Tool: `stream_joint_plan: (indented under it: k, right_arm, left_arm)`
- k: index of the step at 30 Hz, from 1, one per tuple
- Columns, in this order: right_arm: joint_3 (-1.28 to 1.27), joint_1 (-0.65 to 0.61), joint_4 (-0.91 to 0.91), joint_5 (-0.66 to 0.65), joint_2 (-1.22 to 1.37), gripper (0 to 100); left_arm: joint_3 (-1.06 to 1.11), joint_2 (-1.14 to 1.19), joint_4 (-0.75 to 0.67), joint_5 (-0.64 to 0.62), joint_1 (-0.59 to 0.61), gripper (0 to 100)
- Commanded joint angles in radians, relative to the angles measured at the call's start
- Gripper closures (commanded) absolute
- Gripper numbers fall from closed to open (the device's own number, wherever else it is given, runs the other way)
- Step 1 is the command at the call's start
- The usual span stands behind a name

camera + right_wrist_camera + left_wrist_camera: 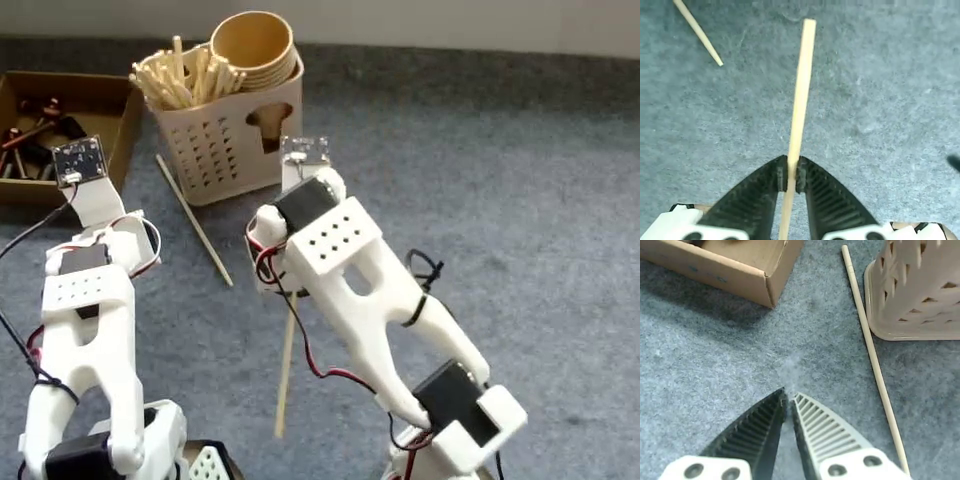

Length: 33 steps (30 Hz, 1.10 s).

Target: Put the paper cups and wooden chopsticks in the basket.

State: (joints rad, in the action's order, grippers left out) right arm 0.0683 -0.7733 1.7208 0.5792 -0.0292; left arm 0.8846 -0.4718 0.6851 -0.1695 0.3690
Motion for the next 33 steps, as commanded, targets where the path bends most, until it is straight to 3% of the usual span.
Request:
stream_joint_plan:
  k: [1, 7, 16, 25, 30, 33]
  right_arm:
    - [-0.054, -0.007, -0.041, -0.009, -0.11, 99.3]
    - [-0.271, -0.004, -0.228, -0.009, -0.338, 99.3]
    - [-0.659, -0.002, -0.648, -0.009, -0.67, 99.3]
    - [-0.894, -0.002, -0.938, -0.015, -0.923, 99.3]
    - [-0.977, -0.002, -1.049, -0.218, -1.021, 99.3]
    - [-1.032, -0.002, -1.118, -0.241, -1.075, 99.3]
  left_arm:
    - [-0.007, -0.028, -0.015, 0.009, 0.013, 100]
    - [-0.007, -0.028, -0.015, 0.009, 0.013, 100]
    - [-0.007, -0.028, -0.015, 0.009, 0.013, 100]
    - [-0.007, -0.028, -0.015, 0.009, 0.013, 100]
    - [-0.007, -0.028, -0.015, 0.009, 0.013, 100]
    - [-0.007, -0.028, -0.015, 0.009, 0.013, 100]
